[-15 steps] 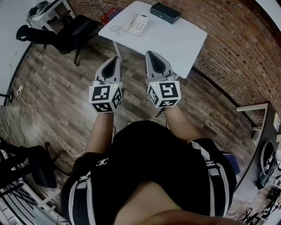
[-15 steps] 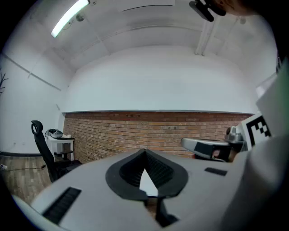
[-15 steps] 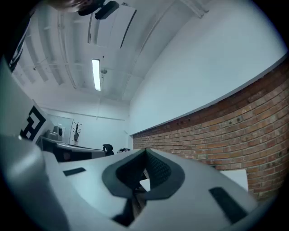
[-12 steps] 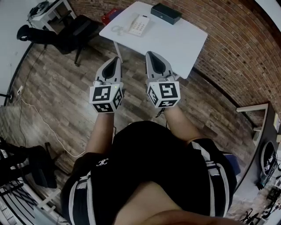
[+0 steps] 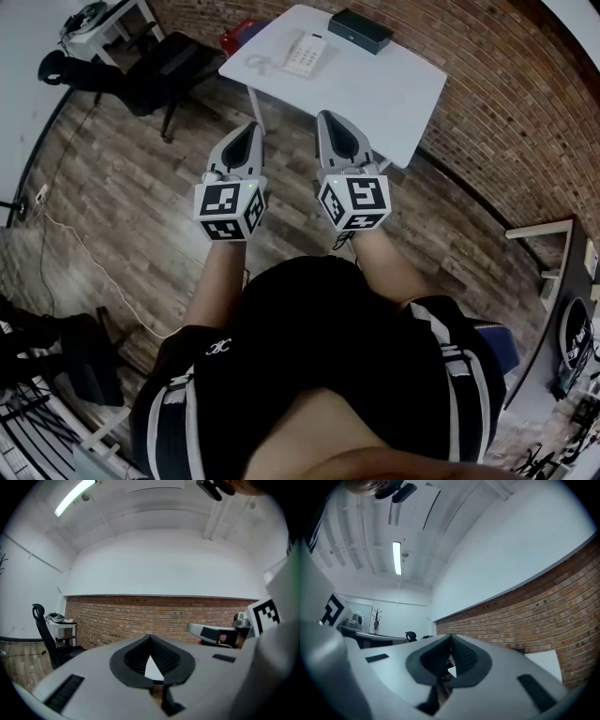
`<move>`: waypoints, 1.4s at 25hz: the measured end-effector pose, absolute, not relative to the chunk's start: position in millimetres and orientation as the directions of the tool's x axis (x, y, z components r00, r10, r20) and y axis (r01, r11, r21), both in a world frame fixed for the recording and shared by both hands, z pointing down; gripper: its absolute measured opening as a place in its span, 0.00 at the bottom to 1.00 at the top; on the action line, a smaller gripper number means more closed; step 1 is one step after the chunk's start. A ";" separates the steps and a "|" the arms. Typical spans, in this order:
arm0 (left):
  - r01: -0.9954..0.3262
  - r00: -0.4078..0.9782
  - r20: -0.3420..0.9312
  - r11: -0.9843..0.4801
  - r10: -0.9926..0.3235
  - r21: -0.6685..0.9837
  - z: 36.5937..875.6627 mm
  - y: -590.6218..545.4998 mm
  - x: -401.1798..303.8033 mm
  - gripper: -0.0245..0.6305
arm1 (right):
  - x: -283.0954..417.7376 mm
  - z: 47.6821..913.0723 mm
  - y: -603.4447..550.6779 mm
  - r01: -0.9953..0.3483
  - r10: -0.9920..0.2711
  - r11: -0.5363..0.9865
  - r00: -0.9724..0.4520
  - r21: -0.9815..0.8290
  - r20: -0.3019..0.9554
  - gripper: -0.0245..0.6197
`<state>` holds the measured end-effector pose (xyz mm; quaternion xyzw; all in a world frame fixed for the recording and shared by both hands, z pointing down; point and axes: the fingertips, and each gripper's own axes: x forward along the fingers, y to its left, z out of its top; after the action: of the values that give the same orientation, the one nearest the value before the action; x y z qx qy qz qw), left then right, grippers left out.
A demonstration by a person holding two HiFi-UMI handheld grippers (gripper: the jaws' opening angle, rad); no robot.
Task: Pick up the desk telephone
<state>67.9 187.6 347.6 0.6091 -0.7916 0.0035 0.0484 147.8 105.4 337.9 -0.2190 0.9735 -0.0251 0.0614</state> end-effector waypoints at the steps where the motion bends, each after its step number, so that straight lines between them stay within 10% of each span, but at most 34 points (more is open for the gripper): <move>1: -0.966 -0.247 0.079 0.251 -0.966 0.053 348.6 190.3 67.3 0.04 | 146.5 339.1 108.5 -0.425 -0.431 0.902 -0.896 -0.073 -0.109 0.04; 35: -0.975 -0.207 0.080 0.212 -0.975 0.065 372.2 65.3 -91.7 0.04 | -6.1 372.7 -37.5 -0.449 -0.461 0.883 -0.884 -0.137 -0.074 0.04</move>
<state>-91.7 65.3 372.2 0.6276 -0.7769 -0.0003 0.0515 -6.1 -37.5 372.7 -0.2347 0.9689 -0.0581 0.0523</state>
